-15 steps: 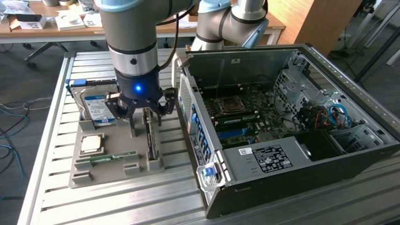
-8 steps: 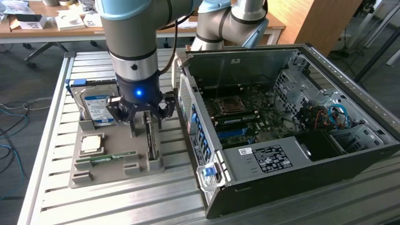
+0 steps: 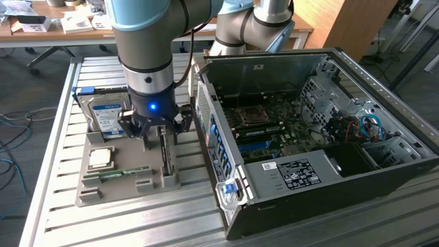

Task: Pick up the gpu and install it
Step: 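Pick up the gpu and move the gpu toward the slot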

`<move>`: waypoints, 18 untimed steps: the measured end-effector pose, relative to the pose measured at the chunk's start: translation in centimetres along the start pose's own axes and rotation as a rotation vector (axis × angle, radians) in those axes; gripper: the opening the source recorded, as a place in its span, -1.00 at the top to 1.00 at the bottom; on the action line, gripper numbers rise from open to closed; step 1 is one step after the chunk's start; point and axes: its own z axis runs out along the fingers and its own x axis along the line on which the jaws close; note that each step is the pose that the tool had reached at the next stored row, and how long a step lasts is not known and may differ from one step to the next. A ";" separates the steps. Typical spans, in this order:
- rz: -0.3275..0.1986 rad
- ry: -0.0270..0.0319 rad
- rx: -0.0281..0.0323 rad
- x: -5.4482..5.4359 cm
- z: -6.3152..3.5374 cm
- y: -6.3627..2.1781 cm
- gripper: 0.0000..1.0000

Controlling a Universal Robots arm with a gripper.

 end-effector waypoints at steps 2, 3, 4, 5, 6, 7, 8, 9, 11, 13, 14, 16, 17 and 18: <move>0.000 0.0003 0.0003 0.0 0.02 0.00 -0.33; 0.000 0.0003 0.0003 0.0 0.02 0.00 -0.33; 0.000 0.0000 0.0000 0.0 0.16 -0.01 -0.33; 0.000 0.0001 0.0000 0.0 0.30 -0.01 -0.33; 0.000 0.0000 0.0000 0.0 0.31 -0.01 -0.33; 0.000 0.0000 0.0000 0.0 0.33 -0.01 -0.33; 0.000 0.0000 -0.0001 0.0 0.35 -0.01 -0.33; 0.000 -0.0001 -0.0001 0.0 0.38 -0.02 -0.33; 0.000 0.0000 0.0000 0.0 0.43 -0.02 -0.33; 0.000 0.0000 0.0001 0.0 0.49 -0.02 -0.33; 0.000 0.0001 0.0001 0.0 0.51 -0.02 -0.33; 0.000 0.0001 0.0001 0.0 0.56 -0.02 -0.33; 0.000 0.0001 0.0001 0.0 0.58 -0.03 -0.33; 0.000 0.0000 0.0001 0.0 0.61 -0.03 -0.33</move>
